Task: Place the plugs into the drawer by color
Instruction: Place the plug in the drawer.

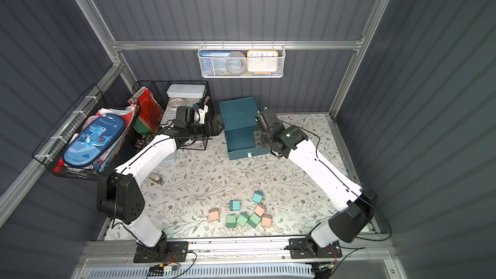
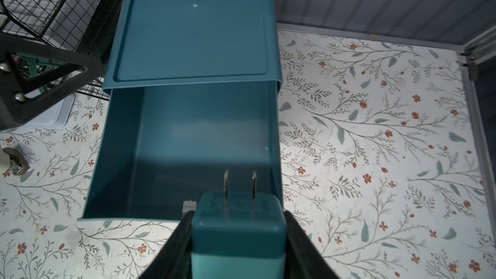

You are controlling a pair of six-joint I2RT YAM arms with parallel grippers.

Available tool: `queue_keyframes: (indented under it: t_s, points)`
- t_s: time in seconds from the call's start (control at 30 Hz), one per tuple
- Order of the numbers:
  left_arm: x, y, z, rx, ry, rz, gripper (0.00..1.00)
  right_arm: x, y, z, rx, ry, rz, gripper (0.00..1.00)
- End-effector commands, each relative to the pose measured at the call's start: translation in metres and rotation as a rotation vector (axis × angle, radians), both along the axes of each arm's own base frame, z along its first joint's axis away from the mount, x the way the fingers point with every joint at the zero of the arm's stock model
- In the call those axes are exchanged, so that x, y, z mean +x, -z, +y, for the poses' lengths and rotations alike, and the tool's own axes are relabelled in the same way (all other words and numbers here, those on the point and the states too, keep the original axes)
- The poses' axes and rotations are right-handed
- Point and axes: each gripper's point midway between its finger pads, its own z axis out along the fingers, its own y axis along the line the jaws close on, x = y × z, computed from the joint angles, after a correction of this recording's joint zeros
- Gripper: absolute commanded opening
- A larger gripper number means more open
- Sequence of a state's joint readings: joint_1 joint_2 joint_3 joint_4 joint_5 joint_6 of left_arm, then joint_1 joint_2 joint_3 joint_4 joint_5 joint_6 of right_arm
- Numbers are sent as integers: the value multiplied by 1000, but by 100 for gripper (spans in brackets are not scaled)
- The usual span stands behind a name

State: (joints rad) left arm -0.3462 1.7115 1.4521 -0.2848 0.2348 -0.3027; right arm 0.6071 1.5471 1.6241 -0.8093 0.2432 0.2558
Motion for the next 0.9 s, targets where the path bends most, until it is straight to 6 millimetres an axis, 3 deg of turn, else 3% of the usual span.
queue_keyframes:
  t_s: [0.0, 0.13, 0.53, 0.87]
  points:
    - [2, -9, -1, 7, 17, -27, 92, 11, 6, 9, -10, -67, 22, 28]
    - [1, -11, -2, 5, 25, -33, 92, 25, 15, 21, -25, -116, 22, 29]
    - [-1, -14, -1, 2, 28, -43, 93, 51, 56, 15, -86, -72, 104, 34]
    - [-2, -17, -2, -1, 34, -47, 93, 57, 71, 19, -105, -96, 146, 40]
